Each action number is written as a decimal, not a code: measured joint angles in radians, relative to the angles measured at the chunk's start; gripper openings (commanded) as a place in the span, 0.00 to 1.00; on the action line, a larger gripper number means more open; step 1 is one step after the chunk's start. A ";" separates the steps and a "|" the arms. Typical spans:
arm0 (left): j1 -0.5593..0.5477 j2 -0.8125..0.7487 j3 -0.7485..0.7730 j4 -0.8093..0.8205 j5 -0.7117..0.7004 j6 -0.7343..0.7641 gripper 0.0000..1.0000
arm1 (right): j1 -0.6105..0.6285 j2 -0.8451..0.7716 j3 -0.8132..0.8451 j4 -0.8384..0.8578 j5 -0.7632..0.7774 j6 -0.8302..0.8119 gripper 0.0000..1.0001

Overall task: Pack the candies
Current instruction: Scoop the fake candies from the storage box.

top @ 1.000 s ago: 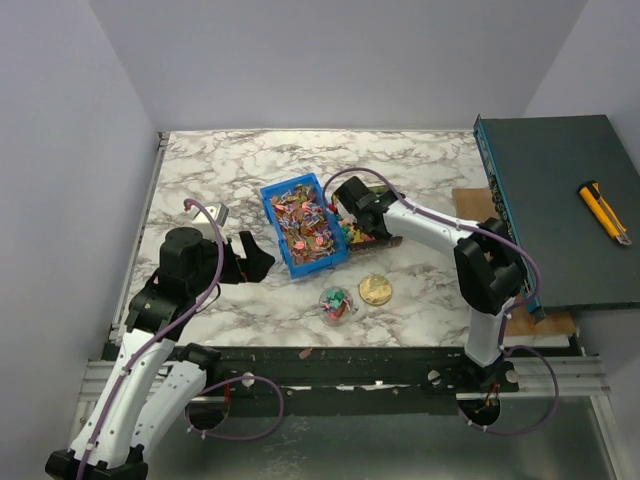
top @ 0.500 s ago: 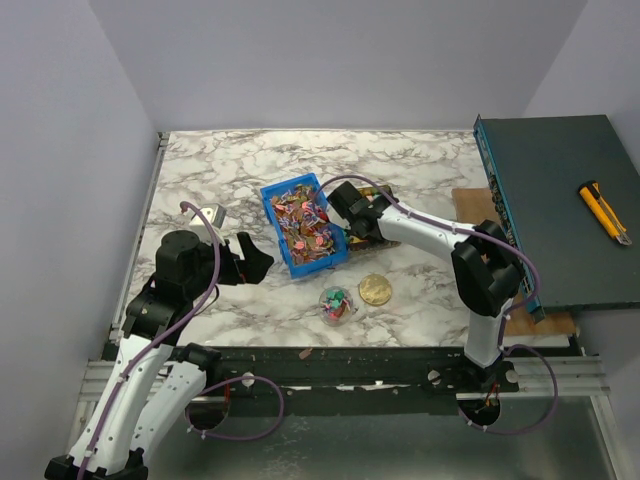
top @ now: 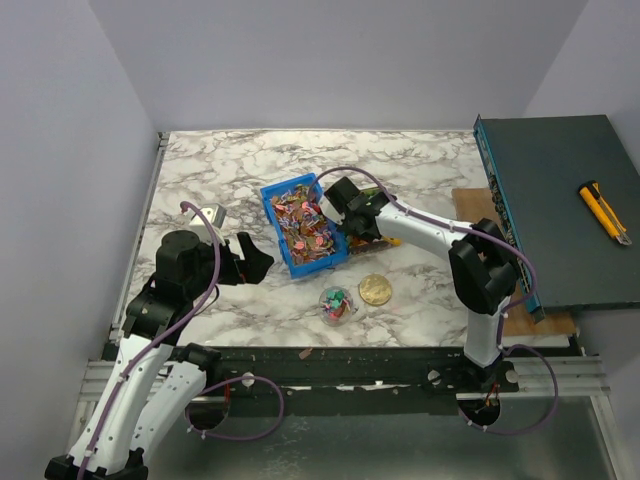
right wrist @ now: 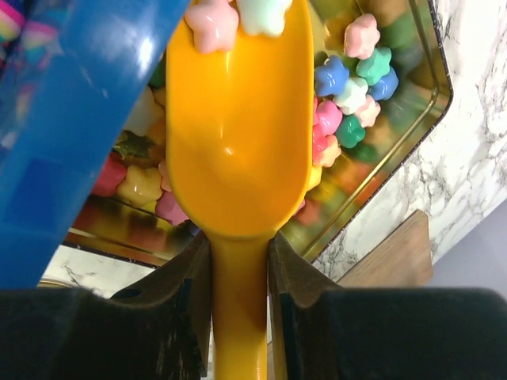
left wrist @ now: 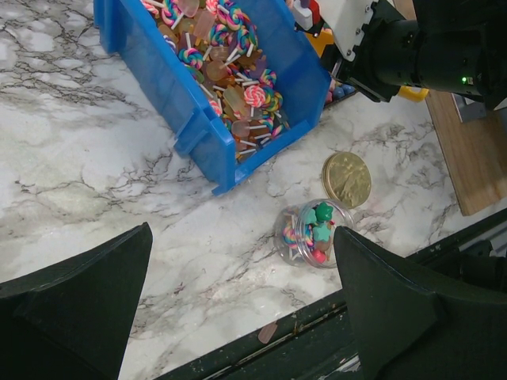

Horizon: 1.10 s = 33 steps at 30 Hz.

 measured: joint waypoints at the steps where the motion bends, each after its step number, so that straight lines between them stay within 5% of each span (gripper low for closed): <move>1: 0.000 0.001 0.000 0.000 0.000 0.000 0.99 | 0.000 0.000 0.000 0.005 -0.005 0.007 0.01; 33: 0.000 0.049 0.000 0.000 -0.021 0.000 0.99 | -0.060 -0.184 -0.264 0.199 -0.049 0.172 0.01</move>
